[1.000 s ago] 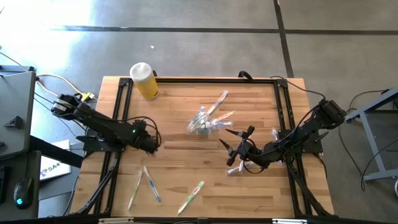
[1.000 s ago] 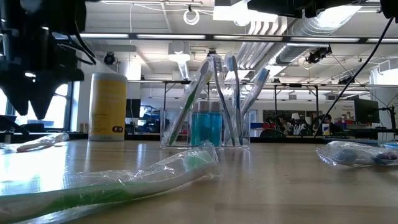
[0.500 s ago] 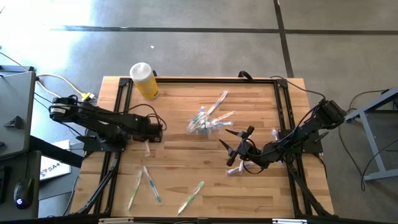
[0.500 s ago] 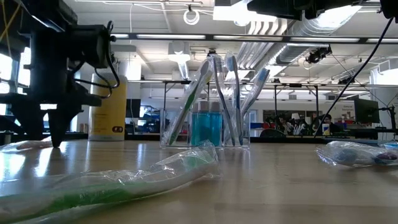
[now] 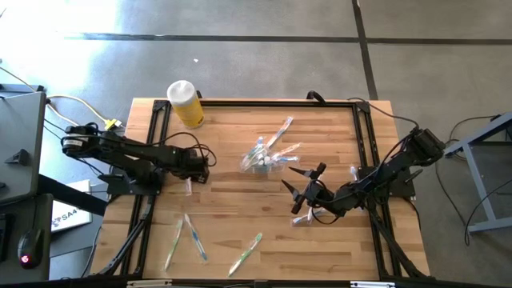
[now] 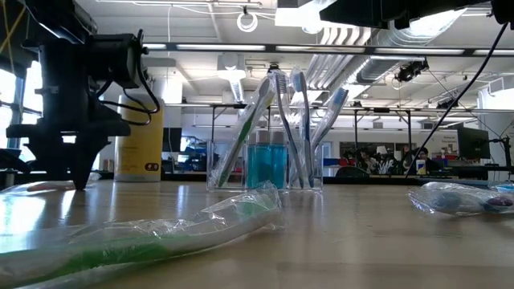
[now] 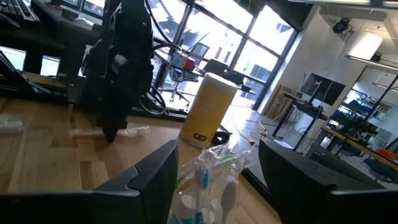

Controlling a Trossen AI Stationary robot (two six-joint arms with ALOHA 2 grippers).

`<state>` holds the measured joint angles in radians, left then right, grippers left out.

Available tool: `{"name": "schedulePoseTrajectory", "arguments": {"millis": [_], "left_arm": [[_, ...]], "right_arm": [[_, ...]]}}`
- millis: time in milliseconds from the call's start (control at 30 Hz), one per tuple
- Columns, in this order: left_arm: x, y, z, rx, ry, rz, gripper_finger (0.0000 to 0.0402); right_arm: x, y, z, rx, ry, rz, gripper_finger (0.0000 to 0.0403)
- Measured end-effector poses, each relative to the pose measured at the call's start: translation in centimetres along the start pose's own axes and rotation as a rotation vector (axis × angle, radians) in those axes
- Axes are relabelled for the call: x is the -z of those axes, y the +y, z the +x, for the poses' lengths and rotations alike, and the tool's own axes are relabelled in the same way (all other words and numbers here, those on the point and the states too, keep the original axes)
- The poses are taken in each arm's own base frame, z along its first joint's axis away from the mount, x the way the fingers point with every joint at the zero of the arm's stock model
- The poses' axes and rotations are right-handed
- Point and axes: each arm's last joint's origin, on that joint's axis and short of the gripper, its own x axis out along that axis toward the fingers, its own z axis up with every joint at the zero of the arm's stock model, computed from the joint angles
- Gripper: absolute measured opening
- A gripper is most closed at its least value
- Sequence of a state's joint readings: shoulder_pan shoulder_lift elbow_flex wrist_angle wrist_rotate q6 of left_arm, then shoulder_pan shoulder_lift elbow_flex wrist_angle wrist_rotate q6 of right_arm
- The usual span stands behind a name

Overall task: Pick & Place toothbrushing station
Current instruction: Put the orange toothbrush into the transparent organizer

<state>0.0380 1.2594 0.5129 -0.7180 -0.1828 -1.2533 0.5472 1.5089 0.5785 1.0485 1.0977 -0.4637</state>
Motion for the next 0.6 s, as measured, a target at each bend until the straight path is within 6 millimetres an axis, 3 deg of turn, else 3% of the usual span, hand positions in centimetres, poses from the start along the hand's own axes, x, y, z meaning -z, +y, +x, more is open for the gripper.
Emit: {"name": "schedulePoseTrajectory", "arguments": {"millis": [133,367,600], "left_arm": [[-0.2,-0.5,0.0,0.042,-0.036,0.1,0.0139],[-0.5,-1.9,-0.2,0.15,-0.163,0.245,0.0019],[-1.1,-3.5,-0.9,0.278,-0.25,0.31,0.0007]], "right_arm": [[0.0,0.0,0.0,0.0,0.0,0.0,0.0215],[0.0,0.0,0.0,0.0,0.0,0.0,0.0215],[0.0,0.0,0.0,0.003,0.001,0.0,0.0215]]}}
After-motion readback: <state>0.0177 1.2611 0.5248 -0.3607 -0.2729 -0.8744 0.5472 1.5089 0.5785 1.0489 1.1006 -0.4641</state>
